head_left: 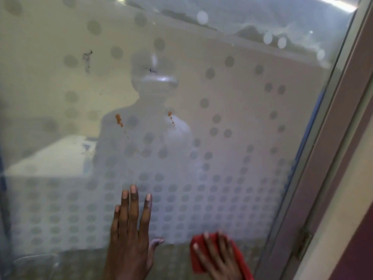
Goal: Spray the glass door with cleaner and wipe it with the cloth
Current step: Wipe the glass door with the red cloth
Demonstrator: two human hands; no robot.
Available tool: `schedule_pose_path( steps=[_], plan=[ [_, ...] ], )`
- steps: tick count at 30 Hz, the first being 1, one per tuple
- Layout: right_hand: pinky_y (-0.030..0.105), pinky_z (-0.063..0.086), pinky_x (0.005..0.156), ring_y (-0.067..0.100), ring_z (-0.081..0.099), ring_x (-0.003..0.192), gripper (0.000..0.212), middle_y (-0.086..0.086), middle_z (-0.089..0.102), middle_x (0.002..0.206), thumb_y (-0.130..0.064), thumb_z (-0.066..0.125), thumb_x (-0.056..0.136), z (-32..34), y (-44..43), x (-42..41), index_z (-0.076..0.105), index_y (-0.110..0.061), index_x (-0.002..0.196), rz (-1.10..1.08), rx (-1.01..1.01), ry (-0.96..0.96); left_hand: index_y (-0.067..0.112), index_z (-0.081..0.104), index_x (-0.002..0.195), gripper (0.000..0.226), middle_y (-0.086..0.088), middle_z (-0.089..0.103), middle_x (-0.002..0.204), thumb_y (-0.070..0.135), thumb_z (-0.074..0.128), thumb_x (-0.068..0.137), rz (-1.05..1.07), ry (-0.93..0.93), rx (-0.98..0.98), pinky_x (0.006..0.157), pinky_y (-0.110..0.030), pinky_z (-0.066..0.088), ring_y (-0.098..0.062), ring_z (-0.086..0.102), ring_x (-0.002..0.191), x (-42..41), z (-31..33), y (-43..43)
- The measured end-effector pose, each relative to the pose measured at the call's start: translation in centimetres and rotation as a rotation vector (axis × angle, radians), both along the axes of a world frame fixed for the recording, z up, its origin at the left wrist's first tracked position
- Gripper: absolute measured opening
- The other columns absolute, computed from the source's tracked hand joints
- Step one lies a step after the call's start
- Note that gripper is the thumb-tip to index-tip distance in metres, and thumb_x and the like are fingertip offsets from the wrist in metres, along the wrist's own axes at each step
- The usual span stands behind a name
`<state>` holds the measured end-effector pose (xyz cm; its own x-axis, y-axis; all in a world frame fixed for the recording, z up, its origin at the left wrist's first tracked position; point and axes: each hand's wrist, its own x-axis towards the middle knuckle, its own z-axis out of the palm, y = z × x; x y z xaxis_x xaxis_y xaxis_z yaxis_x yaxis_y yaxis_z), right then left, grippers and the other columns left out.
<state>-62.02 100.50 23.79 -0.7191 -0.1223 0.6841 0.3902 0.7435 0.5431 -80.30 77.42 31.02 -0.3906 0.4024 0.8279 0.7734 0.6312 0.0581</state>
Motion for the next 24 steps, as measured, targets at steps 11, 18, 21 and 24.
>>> schedule_pose_path(
  steps=[11,18,21,24],
  plan=[
    [0.062,0.016,0.135,0.042,0.017,0.166,0.089,0.022,0.036,0.170,0.014,0.044,0.068,22.6,-6.1,-8.2,0.055,-0.005,0.154,0.513,-0.495,0.488,0.010,0.022,0.170,0.110,-0.025,0.011,0.179,0.071,0.049,0.083,0.011,0.004,-0.013,0.135,-0.047,0.005,-0.043,0.008,0.167,0.0,0.0,-0.3],
    [0.058,0.027,0.132,0.036,0.021,0.166,0.059,0.014,0.032,0.174,-0.001,0.015,0.112,16.1,-5.4,-6.9,0.045,-0.013,0.162,0.445,-0.109,-0.054,0.012,0.018,0.170,0.113,-0.024,0.011,0.179,0.074,0.050,0.081,-0.002,0.041,-0.013,0.134,-0.047,0.007,-0.041,0.007,0.168,-0.8,-0.3,-0.4],
    [0.069,0.032,0.124,0.039,0.021,0.166,0.082,0.020,0.036,0.171,0.016,0.035,0.081,18.3,-3.1,-6.2,0.054,-0.013,0.156,0.374,-0.322,0.356,0.014,0.016,0.172,0.116,-0.023,0.010,0.180,0.078,0.047,0.079,0.013,0.024,-0.032,0.134,-0.048,0.007,-0.040,0.006,0.168,-0.8,-0.3,-0.4],
    [0.069,0.028,0.128,0.046,0.024,0.164,0.100,0.024,0.039,0.169,0.016,0.046,0.056,24.7,-3.7,-7.2,0.056,-0.006,0.154,0.433,-0.533,0.746,0.014,0.019,0.170,0.117,-0.022,0.008,0.180,0.078,0.046,0.076,0.025,0.014,-0.036,0.135,-0.046,0.002,-0.039,0.003,0.168,-0.7,-0.1,-0.1]
  ],
)
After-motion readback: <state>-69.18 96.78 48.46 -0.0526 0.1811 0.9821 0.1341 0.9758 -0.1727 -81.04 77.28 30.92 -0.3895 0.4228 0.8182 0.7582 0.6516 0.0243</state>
